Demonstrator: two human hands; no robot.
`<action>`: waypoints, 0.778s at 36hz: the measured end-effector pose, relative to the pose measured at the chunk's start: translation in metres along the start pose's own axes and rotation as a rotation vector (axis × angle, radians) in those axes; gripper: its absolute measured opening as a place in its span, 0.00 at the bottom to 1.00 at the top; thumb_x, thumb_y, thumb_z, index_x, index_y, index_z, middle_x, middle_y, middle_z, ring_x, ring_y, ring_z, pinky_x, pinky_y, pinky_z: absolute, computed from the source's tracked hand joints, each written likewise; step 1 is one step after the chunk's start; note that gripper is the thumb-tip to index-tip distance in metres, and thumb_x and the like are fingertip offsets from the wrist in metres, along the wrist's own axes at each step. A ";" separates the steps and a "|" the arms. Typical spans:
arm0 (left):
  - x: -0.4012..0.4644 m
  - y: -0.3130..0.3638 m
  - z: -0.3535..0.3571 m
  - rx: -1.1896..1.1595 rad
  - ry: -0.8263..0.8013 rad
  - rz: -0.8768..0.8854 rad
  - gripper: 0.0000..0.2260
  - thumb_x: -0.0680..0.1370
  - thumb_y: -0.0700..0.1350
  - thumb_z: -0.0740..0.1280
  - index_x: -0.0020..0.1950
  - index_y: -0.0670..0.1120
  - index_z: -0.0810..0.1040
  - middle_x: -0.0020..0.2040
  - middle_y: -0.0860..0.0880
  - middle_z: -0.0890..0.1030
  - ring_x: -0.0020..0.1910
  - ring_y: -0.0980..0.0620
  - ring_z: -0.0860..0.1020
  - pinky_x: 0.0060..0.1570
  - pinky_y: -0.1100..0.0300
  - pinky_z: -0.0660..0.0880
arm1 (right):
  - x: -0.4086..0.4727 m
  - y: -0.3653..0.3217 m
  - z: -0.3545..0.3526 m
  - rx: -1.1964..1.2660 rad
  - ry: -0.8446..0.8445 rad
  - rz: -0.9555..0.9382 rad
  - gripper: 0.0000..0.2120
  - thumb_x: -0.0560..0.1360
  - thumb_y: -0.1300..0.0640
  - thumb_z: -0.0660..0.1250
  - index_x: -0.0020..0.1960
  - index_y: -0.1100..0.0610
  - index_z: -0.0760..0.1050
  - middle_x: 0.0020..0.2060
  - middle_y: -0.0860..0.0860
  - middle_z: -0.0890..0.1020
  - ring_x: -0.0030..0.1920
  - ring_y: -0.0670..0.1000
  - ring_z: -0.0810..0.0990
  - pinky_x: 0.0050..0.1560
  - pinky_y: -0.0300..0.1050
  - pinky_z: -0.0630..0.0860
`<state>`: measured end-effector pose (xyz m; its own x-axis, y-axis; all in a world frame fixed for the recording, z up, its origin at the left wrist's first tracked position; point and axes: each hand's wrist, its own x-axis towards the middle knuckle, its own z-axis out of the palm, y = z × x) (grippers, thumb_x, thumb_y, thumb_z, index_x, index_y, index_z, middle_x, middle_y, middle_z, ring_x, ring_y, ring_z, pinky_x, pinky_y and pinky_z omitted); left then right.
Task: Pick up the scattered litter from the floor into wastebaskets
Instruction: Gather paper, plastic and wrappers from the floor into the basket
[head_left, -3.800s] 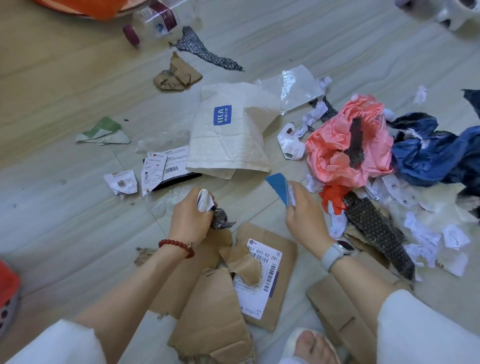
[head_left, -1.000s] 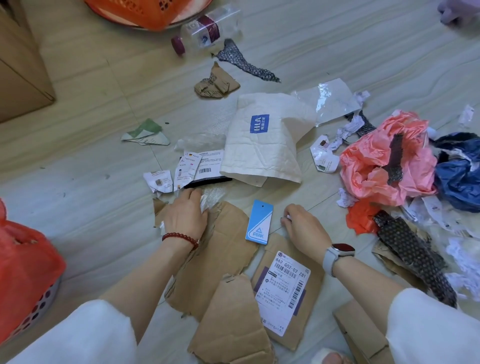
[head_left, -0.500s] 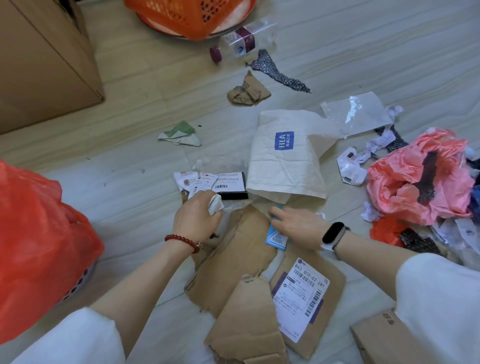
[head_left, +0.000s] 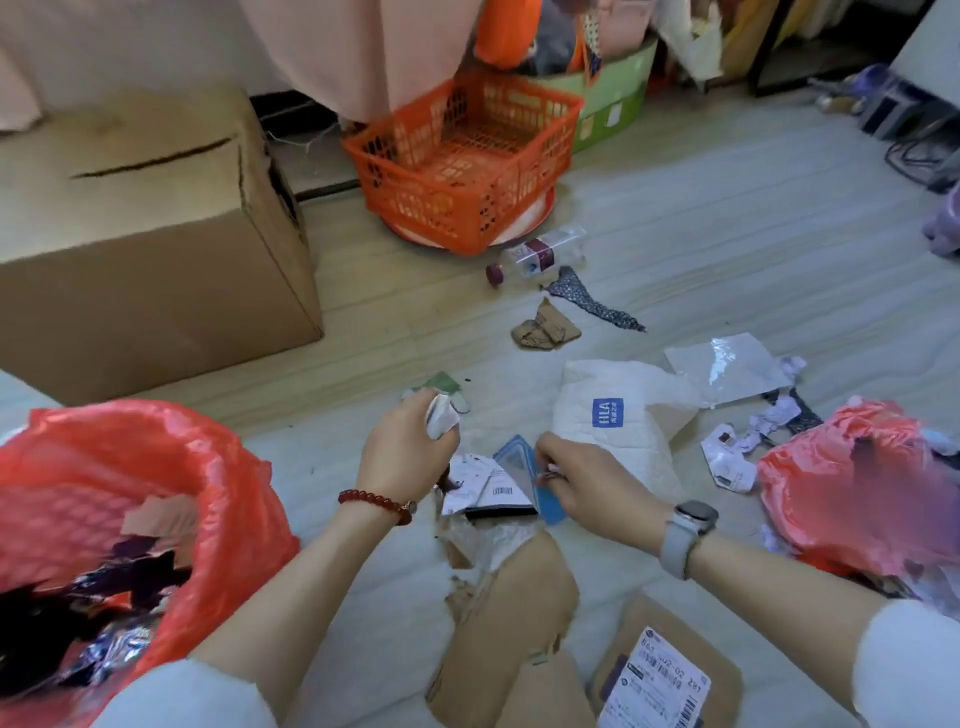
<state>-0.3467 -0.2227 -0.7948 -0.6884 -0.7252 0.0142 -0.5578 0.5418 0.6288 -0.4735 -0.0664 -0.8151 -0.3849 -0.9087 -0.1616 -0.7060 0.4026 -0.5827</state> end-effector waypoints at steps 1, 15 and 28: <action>0.004 0.003 -0.017 -0.022 0.054 -0.008 0.05 0.73 0.42 0.63 0.37 0.44 0.70 0.32 0.48 0.74 0.34 0.47 0.72 0.32 0.54 0.66 | 0.009 -0.017 -0.008 0.087 0.030 0.001 0.07 0.75 0.63 0.61 0.42 0.54 0.66 0.36 0.52 0.75 0.40 0.54 0.75 0.39 0.45 0.65; -0.061 -0.122 -0.224 -0.210 0.381 -0.338 0.19 0.72 0.47 0.70 0.61 0.50 0.70 0.50 0.50 0.75 0.47 0.52 0.74 0.45 0.61 0.67 | 0.103 -0.271 0.049 0.714 -0.023 -0.132 0.16 0.71 0.67 0.67 0.33 0.53 0.65 0.28 0.48 0.69 0.27 0.42 0.68 0.31 0.36 0.65; -0.072 -0.174 -0.228 -0.254 0.422 -0.359 0.06 0.75 0.40 0.64 0.50 0.45 0.78 0.46 0.49 0.80 0.46 0.51 0.77 0.50 0.55 0.75 | 0.119 -0.306 0.093 0.696 0.003 -0.124 0.06 0.76 0.62 0.62 0.52 0.61 0.75 0.42 0.48 0.76 0.49 0.47 0.74 0.54 0.41 0.71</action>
<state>-0.0944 -0.3616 -0.7278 -0.2058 -0.9777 0.0409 -0.5574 0.1515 0.8163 -0.2477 -0.3077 -0.7297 -0.3287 -0.9425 -0.0596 -0.2012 0.1316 -0.9707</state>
